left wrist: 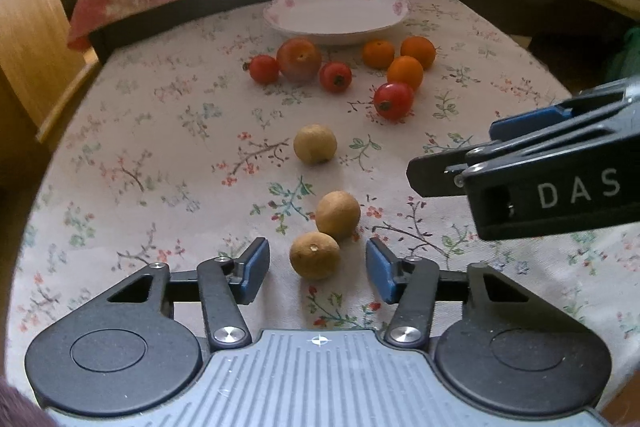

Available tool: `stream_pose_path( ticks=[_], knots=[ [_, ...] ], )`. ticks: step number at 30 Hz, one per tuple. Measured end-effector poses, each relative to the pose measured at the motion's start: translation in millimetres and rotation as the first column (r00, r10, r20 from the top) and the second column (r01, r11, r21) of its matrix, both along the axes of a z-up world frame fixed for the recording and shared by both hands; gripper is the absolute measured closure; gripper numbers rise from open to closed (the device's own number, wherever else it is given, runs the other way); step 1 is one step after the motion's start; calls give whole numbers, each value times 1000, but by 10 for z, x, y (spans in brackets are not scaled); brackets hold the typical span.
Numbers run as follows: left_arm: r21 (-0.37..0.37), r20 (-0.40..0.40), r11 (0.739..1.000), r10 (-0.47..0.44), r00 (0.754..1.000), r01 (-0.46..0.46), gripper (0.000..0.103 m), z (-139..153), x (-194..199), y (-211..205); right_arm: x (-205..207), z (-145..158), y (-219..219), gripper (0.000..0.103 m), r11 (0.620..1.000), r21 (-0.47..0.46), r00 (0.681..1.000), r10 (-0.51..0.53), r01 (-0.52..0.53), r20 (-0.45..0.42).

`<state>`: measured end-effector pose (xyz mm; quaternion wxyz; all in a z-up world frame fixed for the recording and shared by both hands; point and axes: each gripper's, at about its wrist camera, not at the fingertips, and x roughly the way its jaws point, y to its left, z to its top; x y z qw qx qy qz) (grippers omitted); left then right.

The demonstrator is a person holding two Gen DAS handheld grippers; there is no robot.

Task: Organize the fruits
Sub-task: 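Grasp a small brown fruit with the left gripper while the right gripper grasps another brown fruit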

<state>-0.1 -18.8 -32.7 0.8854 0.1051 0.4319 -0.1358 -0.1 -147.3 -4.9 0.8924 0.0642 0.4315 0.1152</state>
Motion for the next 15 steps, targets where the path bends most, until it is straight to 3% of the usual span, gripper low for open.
stream_pose_path(
  ticks=[3, 8, 12, 15],
  knots=[
    [-55, -31, 998, 10, 999, -11, 50, 6, 32, 50, 7, -2, 6, 33, 1000, 1, 1000, 3, -3, -3],
    [-42, -31, 999, -1, 1000, 0, 55, 16, 44, 41, 25, -6, 58, 34, 1000, -16, 1000, 24, -25, -6],
    [-57, -41, 998, -7, 999, 4, 65, 32, 44, 99, 54, 14, 106, 35, 998, -30, 999, 47, -47, 7],
    [-63, -48, 998, -3, 999, 0, 69, 39, 53, 130, 78, 20, 154, 41, 997, -42, 997, 73, -72, 9]
  ],
)
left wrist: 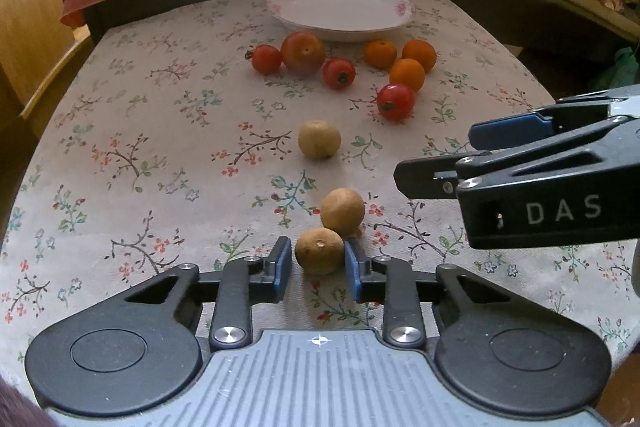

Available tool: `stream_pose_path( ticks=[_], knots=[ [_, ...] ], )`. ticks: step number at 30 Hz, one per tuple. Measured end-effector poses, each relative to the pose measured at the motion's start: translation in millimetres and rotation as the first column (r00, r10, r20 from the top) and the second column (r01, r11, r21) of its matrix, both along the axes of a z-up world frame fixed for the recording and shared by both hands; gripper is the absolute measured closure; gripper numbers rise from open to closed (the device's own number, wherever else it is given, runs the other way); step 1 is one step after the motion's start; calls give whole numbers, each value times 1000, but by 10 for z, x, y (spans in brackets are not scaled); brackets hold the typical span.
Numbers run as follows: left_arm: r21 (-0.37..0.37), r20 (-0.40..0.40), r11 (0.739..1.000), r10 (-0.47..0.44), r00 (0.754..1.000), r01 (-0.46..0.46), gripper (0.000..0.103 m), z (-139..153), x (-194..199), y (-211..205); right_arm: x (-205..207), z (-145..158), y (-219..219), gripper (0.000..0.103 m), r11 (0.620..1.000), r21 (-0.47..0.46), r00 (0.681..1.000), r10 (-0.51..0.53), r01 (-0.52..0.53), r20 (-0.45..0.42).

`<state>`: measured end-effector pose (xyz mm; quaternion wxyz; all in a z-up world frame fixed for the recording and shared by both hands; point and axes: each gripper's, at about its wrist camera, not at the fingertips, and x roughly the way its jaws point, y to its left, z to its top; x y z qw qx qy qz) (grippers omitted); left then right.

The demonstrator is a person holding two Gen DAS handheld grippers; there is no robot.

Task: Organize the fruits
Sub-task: 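Grasp a small brown fruit with the left gripper while the right gripper grasps another brown fruit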

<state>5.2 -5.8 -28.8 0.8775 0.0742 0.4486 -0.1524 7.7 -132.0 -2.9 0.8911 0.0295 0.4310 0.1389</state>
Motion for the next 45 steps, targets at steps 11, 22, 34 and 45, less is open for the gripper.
stream_pose_path(
  ticks=[11, 22, 34, 45],
  knots=[
    [28, 5, 1000, -9, 1000, 9, 70, 30, 15, 35, 18, -39, 81, 53, 998, 5, 998, 62, -62, -12],
    [52, -9, 997, 49, 999, -49, 69, 10, 56, 251, 154, -147, 366, 54, 983, 18, 983, 182, -182, -16],
    [116, 38, 992, 47, 998, -51, 47, -3, -3, 265, 195, -255, 421, 74, 974, 24, 974, 225, -224, -42],
    [86, 17, 996, 35, 999, -37, 69, 12, -5, 232, 118, -203, 219, 74, 988, -16, 987, 152, -153, -44]
  ],
)
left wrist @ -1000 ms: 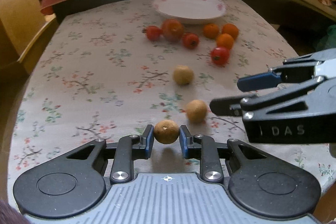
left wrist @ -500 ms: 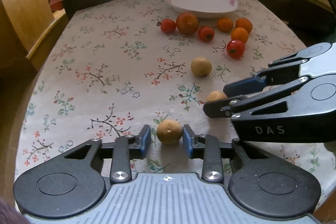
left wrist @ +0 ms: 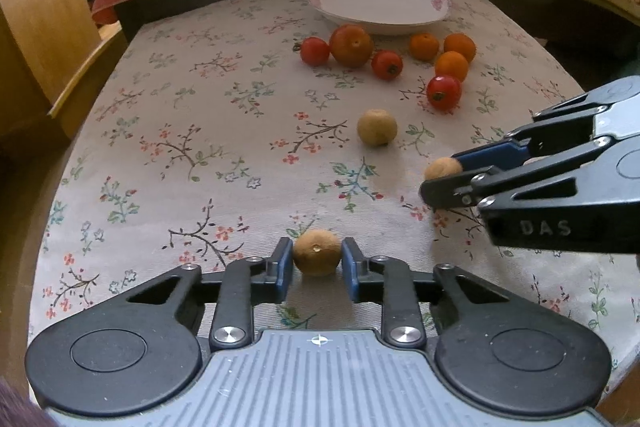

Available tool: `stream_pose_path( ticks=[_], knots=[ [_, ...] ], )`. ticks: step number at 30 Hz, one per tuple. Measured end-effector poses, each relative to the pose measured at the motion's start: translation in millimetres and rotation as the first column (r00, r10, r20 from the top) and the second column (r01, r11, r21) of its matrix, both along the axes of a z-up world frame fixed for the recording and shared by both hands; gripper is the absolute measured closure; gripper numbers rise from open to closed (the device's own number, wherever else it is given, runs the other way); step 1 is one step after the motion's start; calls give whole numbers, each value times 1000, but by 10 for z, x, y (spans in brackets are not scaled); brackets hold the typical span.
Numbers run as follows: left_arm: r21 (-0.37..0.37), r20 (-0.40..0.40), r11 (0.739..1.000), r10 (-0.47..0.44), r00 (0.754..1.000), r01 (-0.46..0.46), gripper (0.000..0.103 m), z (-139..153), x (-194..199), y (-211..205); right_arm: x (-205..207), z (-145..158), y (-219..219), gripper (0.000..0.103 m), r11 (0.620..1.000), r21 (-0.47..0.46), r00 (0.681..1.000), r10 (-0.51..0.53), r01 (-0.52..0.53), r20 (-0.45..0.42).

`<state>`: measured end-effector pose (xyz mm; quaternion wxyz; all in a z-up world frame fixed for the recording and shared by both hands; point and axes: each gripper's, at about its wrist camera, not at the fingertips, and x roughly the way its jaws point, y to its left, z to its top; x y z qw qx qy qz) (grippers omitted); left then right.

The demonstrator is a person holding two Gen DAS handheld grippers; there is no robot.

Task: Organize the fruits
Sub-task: 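Grasp a small brown fruit with the left gripper while the right gripper grasps another brown fruit, then carry both brown fruits to the white plate and open both grippers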

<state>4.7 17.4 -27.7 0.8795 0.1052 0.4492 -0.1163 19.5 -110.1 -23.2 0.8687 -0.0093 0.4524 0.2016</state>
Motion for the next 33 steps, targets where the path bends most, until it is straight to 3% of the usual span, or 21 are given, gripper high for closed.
stream_pose_path(
  ticks=[8, 13, 20, 23, 28, 33],
  knots=[
    [33, 22, 999, -6, 1000, 6, 67, -11, -39, -47, -71, -62, -60, 74, 1000, -22, 1000, -7, 8, 10],
    [52, 40, 999, 2, 999, -4, 54, -15, -53, -22, -108, -74, -71, 74, 1000, -25, 1000, -9, 9, 20],
    [46, 41, 999, 3, 999, -5, 50, -10, -89, 13, -84, -69, -79, 74, 1000, -13, 1000, -19, 19, 13],
    [31, 32, 1000, 6, 999, -7, 53, -9, -76, 22, -92, -69, -72, 74, 1000, -20, 1000, -14, 14, 19],
    [40, 24, 999, -17, 1000, 16, 69, -3, -85, -51, -88, -59, -63, 75, 999, -38, 1000, -14, 15, 22],
    [43, 12, 999, -19, 1000, 18, 70, 20, -56, -101, -110, -15, -108, 75, 998, -45, 999, -38, 39, 25]
  ],
)
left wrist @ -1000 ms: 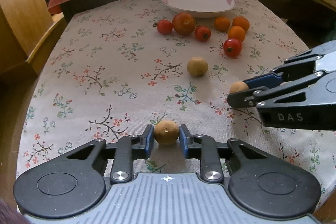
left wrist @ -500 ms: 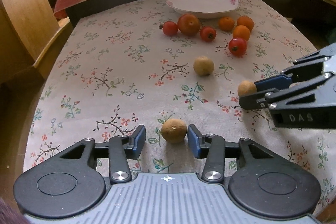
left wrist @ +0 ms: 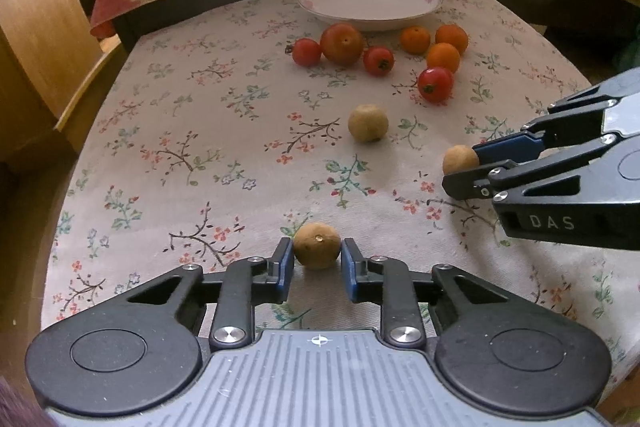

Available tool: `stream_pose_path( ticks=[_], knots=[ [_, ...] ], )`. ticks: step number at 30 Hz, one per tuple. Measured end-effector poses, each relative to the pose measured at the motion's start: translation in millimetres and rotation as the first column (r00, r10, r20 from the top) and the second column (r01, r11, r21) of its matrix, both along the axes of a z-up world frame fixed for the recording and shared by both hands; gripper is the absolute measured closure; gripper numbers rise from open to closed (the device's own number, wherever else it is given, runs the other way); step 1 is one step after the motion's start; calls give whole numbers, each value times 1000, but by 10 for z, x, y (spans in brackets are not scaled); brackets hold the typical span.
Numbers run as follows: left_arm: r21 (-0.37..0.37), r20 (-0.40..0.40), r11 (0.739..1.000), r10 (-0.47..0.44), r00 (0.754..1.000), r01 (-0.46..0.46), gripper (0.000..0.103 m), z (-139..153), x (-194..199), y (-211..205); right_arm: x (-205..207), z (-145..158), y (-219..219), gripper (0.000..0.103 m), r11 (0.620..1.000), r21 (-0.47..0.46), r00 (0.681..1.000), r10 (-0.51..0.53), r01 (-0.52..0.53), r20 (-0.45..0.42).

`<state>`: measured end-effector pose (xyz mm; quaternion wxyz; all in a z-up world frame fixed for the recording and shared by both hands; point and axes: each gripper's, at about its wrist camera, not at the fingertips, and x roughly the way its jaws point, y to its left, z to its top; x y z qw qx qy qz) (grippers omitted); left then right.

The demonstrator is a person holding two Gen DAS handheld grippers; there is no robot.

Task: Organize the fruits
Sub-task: 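Carry both brown fruits to the white plate and open both grippers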

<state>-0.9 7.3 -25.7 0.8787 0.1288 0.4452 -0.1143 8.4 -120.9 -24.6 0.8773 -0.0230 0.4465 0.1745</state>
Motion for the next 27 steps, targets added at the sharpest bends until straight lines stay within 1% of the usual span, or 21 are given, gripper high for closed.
stream_pose_path(
  ticks=[3, 10, 13, 16, 20, 23, 27],
  knots=[
    [-10, 6, 1000, -8, 1000, 8, 70, 38, 26, -37, -24, 75, -36, 75, 1000, 4, 1000, -21, 21, 8],
    [-74, 18, 997, -22, 1000, 24, 70, 181, 117, -134, -78, 271, -115, 75, 997, -10, 997, -75, 75, 28],
    [-105, 19, 994, -24, 1000, 26, 70, 267, 175, -171, 4, 381, -109, 75, 996, -13, 996, -86, 86, 35],
    [-116, 52, 993, -21, 998, 26, 70, 381, 254, -210, 110, 462, -93, 75, 997, -1, 995, -77, 77, 66],
    [-131, 52, 991, -10, 999, 17, 70, 439, 481, -236, 264, 507, -153, 75, 996, 23, 994, -85, 84, 67],
    [-153, 46, 988, -11, 999, 18, 70, 474, 685, -288, 388, 560, -230, 75, 995, 15, 992, -95, 94, 88],
    [-168, 52, 986, -17, 998, 25, 70, 510, 939, -398, 622, 578, -397, 75, 991, 39, 988, -130, 127, 84]
  ],
)
